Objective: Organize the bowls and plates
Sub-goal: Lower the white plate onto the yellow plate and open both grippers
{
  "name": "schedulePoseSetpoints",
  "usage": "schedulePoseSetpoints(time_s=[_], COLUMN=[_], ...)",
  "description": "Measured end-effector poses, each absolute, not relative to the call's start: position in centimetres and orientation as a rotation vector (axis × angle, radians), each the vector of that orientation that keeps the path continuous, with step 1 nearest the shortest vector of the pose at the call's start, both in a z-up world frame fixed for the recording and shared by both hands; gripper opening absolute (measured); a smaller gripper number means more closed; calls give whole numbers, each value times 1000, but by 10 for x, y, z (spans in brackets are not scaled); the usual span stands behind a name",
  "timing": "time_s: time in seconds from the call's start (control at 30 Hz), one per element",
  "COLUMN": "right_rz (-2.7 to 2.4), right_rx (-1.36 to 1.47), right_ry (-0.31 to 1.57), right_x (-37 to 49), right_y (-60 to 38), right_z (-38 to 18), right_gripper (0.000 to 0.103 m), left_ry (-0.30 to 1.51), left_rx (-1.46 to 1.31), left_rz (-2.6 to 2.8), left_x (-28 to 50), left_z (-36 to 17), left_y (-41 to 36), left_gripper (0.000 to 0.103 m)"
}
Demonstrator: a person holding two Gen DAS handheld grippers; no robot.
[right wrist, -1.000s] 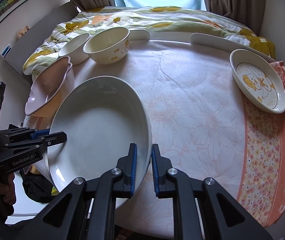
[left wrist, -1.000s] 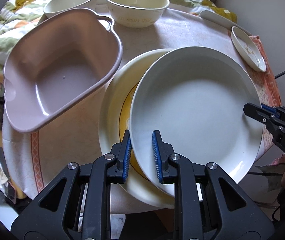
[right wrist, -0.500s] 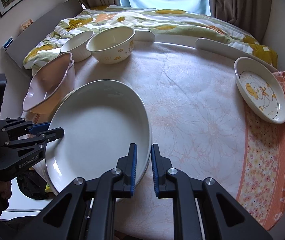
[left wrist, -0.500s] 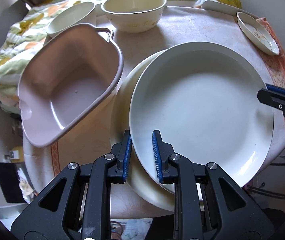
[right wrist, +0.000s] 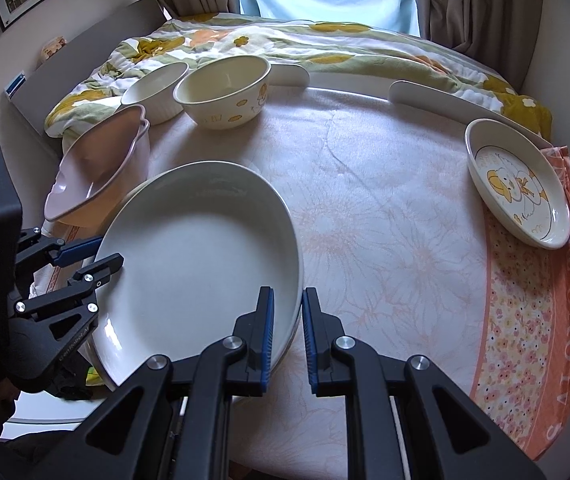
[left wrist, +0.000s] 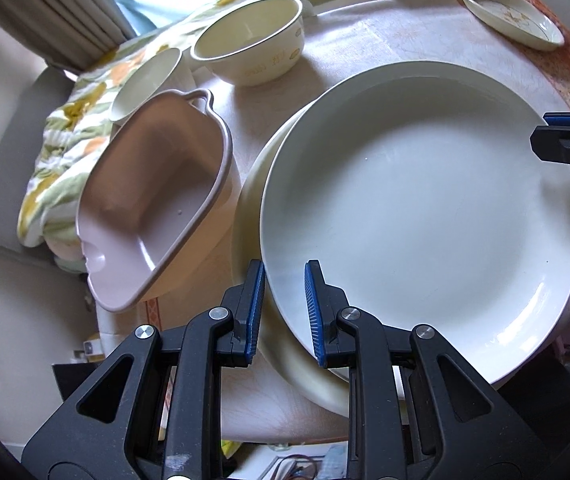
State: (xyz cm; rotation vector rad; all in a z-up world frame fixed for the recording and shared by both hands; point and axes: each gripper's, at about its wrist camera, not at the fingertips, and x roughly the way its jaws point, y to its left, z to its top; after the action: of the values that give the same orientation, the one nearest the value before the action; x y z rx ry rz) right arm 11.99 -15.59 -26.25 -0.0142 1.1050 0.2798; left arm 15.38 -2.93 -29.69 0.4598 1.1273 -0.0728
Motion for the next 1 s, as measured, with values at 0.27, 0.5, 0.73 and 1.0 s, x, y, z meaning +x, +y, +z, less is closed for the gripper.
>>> schedulePoseSetpoints(time_s=[0.27, 0.5, 0.73, 1.0], right_rz=[272, 281, 294, 288], right_rx=[-13, -11, -11, 9], right_ry=[1100, 1099, 1098, 1072], right_x=[116, 114, 109, 107], right_y=[-154, -151, -143, -145], right_z=[-262, -263, -264, -246], right_gripper=[13, 13, 13, 13], left_ry=[1114, 1080, 1084, 1020], left_rx=[487, 543, 511, 407], left_rz=[-62, -29, -43, -84], left_x=[149, 145, 144, 140], left_z=[-297, -297, -294, -256], left_y=[-33, -33, -28, -20], left_gripper=[18, 18, 18, 18])
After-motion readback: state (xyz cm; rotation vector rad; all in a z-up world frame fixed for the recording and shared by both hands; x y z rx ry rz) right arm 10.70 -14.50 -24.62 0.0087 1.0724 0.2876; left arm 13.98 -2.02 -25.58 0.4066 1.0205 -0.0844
